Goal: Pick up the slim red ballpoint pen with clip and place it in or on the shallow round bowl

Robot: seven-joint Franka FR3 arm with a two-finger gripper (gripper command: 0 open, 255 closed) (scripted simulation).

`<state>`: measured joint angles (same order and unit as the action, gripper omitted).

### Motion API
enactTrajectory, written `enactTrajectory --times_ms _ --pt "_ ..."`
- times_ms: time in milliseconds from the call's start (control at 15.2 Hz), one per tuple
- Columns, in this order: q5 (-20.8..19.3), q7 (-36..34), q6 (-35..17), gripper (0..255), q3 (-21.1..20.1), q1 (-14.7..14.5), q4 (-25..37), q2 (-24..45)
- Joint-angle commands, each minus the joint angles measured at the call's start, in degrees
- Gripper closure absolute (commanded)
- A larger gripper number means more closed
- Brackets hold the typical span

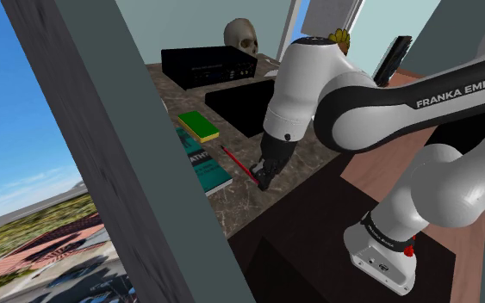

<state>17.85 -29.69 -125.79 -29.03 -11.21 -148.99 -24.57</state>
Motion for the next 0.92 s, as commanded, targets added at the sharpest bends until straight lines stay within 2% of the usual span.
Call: enactTrajectory --times_ms 0,858 --pt "0.0 0.0 1.3 255 0.2 -0.1 0.6 -0.5" --pt "-1.0 -0.2 12.7 255 2.8 -0.1 7.4 -5.2"
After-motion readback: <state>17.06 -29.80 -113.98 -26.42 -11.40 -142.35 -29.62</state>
